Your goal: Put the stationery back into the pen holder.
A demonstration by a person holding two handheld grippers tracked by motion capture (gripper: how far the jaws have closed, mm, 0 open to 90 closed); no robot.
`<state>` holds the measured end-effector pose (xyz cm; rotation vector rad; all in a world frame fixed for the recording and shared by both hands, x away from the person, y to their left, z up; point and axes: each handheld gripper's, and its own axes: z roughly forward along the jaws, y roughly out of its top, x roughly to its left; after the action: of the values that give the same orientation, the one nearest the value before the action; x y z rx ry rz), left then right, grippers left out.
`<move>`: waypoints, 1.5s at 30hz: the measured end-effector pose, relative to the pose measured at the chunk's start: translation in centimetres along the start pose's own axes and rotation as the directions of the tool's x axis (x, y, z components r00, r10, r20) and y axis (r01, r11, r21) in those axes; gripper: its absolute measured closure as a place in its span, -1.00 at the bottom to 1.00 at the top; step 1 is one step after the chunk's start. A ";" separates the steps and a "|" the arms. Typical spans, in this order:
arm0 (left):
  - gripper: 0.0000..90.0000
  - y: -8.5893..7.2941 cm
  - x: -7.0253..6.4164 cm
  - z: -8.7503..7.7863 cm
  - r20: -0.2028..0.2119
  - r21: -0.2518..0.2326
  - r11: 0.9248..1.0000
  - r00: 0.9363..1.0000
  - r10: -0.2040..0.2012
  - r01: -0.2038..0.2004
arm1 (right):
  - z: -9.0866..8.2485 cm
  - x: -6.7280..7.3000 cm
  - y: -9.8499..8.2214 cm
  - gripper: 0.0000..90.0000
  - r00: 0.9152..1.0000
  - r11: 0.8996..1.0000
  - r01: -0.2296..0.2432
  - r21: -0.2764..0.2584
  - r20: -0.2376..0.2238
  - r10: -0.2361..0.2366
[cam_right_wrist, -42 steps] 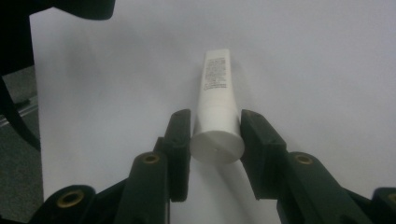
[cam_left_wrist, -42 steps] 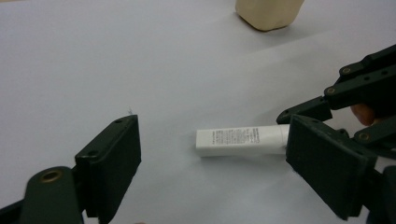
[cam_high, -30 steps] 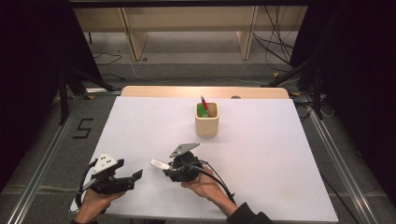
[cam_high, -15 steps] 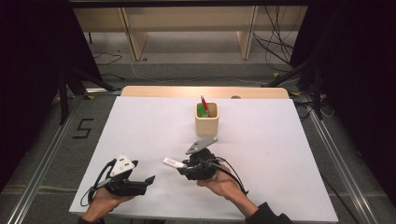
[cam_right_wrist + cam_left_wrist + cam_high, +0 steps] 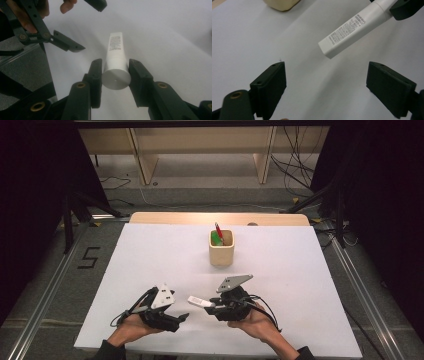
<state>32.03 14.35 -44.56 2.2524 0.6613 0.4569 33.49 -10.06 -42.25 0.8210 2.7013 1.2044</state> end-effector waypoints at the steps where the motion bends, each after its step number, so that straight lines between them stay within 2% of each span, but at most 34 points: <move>1: -0.65 0.2 -0.1 0.3 0.011 0.009 1.000 1.000 0.021 -0.021 | -0.1 0.1 -0.1 0.46 1.000 1.000 0.002 0.005 0.000 -0.002; 6: -0.65 0.9 -0.8 2.2 0.063 0.037 0.995 0.994 0.086 -0.088 | -0.6 0.4 -0.7 0.46 1.000 1.000 0.016 0.015 -0.009 -0.016; 11: -0.65 1.4 -0.9 2.6 0.100 0.017 0.994 0.989 0.105 -0.107 | -1.1 0.6 -0.9 0.46 1.000 1.000 0.015 0.022 -0.013 -0.015; 15: -0.63 1.9 -1.2 2.8 0.131 0.021 0.990 0.982 0.136 -0.140 | -1.2 0.6 -0.9 0.46 1.000 1.000 0.019 0.024 -0.015 -0.019; 22: -0.47 2.5 -1.8 3.3 0.180 0.026 0.978 0.964 0.198 -0.206 | -1.2 0.7 -1.0 0.46 0.999 0.999 0.029 0.030 -0.028 -0.028; 26: -0.35 2.8 -1.9 3.4 0.194 0.014 0.972 0.955 0.226 -0.233 | -1.3 0.8 -1.0 0.46 0.999 0.999 0.029 0.039 -0.033 -0.027; 32: -0.16 3.1 -2.1 3.4 0.202 0.001 0.966 0.946 0.252 -0.258 | -1.2 0.8 -1.2 0.46 0.999 0.999 0.025 0.044 -0.045 -0.023; 42: 0.15 3.2 -2.7 3.7 0.218 0.003 0.945 0.922 0.319 -0.327 | -1.1 0.6 -1.4 0.46 0.998 0.998 0.028 0.054 -0.056 -0.025; 45: 0.22 3.2 -2.8 3.8 0.221 0.008 0.935 0.913 0.343 -0.353 | -1.1 0.5 -1.4 0.46 0.998 0.998 0.032 0.056 -0.061 -0.028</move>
<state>32.66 8.73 -45.10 2.4305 0.1566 0.3588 32.12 -11.28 -42.38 0.7594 2.7979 1.1696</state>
